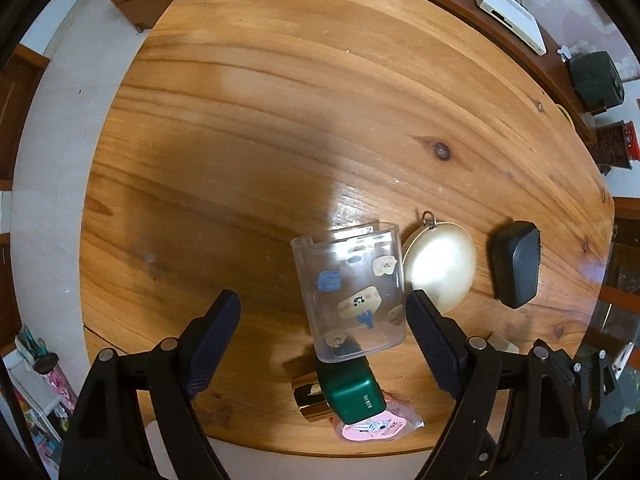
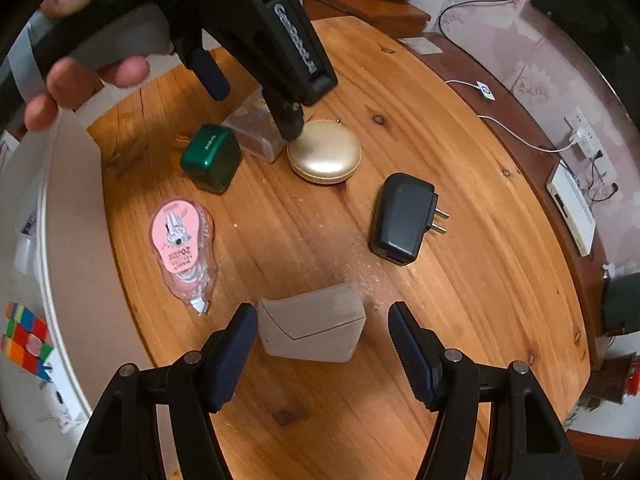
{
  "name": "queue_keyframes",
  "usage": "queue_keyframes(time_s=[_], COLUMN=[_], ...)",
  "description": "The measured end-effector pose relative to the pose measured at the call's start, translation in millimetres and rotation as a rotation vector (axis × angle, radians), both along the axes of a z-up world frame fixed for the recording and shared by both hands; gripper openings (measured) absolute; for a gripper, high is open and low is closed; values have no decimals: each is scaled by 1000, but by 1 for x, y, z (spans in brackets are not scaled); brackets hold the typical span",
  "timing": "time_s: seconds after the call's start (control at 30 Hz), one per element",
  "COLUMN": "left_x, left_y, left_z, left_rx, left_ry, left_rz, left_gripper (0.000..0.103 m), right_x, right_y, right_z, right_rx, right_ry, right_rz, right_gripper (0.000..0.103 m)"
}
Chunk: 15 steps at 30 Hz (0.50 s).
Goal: Organize rigid objects
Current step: 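Grasp the clear sticker cup with the left tool while the right tool grasps the beige box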
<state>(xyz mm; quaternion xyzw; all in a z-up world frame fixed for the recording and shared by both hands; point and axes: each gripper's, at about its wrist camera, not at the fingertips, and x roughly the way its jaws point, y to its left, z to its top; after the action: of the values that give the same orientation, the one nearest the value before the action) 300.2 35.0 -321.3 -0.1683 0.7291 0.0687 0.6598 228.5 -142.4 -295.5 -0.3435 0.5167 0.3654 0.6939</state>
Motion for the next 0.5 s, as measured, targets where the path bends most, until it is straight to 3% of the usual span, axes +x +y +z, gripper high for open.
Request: queue_keyframes(time_s=[0.37,0.5], left_x=[-8,-5], left_y=[-1,-11], left_z=[-4,-8], left_rx=[34,106], left_ry=[11,37], left_rz=[44,7], left_gripper=[86,72], right_x=[-3,-2], right_y=[3,2], right_z=[-21,-24], right_rx=[-71,-69], right_ry=[-20,-20], right_rz=[-2,-32], right_gripper=[73,69])
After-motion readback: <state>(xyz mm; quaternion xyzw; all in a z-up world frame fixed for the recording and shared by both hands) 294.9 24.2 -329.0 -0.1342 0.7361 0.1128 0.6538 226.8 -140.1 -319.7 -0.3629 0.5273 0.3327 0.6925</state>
